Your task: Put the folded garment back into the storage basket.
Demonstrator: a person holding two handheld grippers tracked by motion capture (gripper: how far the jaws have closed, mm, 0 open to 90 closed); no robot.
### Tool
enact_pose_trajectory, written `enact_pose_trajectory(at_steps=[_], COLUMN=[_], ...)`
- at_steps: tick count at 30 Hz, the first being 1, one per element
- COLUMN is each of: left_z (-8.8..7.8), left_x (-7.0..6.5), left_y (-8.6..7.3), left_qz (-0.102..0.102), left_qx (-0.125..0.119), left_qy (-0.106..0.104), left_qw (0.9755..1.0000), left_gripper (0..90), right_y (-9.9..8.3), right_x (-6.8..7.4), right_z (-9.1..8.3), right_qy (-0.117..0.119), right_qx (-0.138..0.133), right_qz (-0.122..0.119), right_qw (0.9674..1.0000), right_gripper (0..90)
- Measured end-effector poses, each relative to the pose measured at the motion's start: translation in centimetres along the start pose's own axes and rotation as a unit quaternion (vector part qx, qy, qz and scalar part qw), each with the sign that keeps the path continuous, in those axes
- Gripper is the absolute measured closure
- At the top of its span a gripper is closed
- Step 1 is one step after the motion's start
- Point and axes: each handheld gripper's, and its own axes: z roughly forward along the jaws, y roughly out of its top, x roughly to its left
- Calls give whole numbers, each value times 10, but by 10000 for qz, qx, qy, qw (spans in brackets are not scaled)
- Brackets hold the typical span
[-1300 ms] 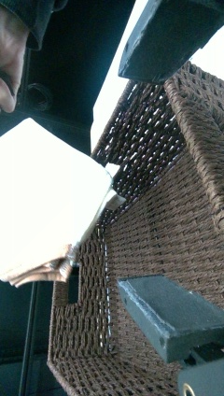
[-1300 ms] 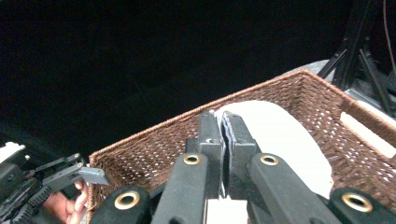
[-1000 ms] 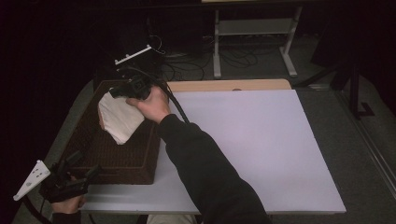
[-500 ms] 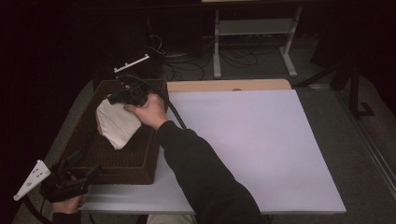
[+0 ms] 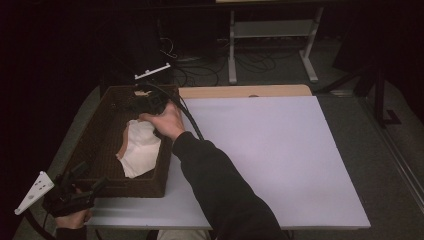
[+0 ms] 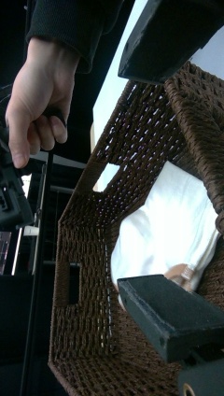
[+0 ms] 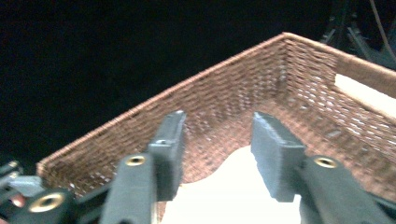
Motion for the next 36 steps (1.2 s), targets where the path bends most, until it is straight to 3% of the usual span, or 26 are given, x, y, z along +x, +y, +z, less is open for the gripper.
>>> enact_pose_trajectory(at_steps=[10,16,18,36], left_z=[0,0,0,1], left_x=[0,0,0,-1], left_y=[0,0,0,-1], left_qz=[12,13,19,48], left_qx=[14,25,23,58], left_qy=[4,2,3,22], left_qw=[10000,10000,10000,10000], left_gripper=[10,10,10,10], right_y=[-3,-6,-8,-15], right_x=[-17,-23,-25,-34], right_z=[-18,-28,-32,-73], right_qy=[-260,-310,-297,-505], right_qx=[193,310,349,375], right_qz=[-94,-210,-288,-558], right_qw=[9994,9988,9985,9965], right_gripper=[172,96,28,0])
